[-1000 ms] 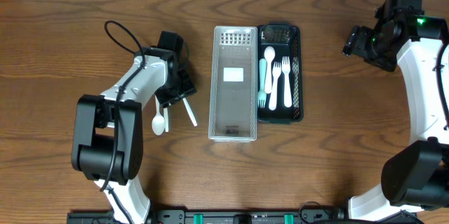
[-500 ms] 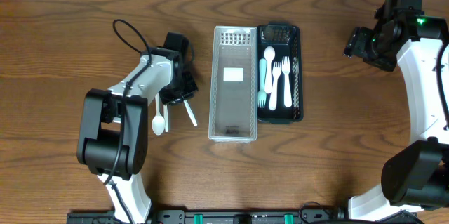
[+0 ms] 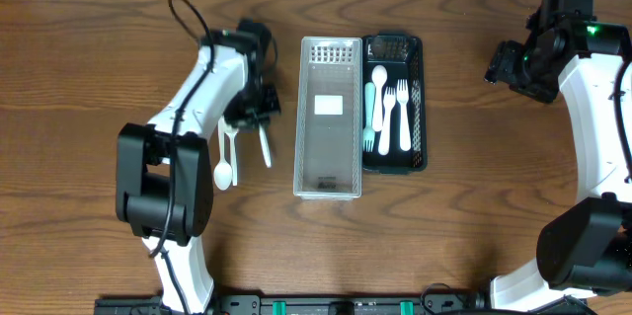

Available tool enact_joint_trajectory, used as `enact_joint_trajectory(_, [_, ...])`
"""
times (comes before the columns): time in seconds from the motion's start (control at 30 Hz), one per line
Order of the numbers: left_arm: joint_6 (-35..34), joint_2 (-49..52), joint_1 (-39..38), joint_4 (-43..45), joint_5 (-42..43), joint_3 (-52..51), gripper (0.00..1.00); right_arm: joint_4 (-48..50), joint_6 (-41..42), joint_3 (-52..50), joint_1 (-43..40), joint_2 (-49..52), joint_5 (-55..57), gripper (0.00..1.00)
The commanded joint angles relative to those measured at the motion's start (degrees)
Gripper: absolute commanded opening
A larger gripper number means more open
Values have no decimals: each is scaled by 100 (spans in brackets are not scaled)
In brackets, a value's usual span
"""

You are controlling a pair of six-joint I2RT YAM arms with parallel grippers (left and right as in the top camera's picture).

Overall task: Pack container
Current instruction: 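Grasp a white spoon from the left group with left gripper, then drop the spoon into the white perforated tray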

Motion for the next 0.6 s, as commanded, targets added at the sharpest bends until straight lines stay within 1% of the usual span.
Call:
enact_joint_trajectory(0.0, [640, -304, -225, -350, -26, 769, 6, -20, -92, 33, -26, -7, 17, 69])
enact_joint_trajectory(0.13, [907, -535, -706, -398, -33, 1156, 6, -17, -90, 33, -26, -7, 17, 69])
enact_joint_trajectory(0.33, [905, -404, -1486, 79, -59, 1008, 6, 17, -90, 33, -26, -7, 17, 70])
enact_joint_trajectory(0.4, [903, -313, -1729, 284, -243, 890, 6, 31, -90, 33, -26, -7, 17, 70])
enact_joint_trajectory(0.43, [903, -286, -1799, 328, -337, 870, 8, 33, -90, 33, -26, -7, 17, 70])
enact_joint_trajectory(0.47, [901, -229, -1875, 363, -457, 863, 15, 35, -90, 33, -26, -7, 20, 70])
enact_joint_trajectory(0.53, [901, -168, -1952, 398, -592, 863, 61, 46, -90, 33, -26, -7, 17, 70])
enact_joint_trajectory(0.57, [903, -166, -1952, 396, -621, 863, 69, 59, -90, 33, -26, -7, 17, 70])
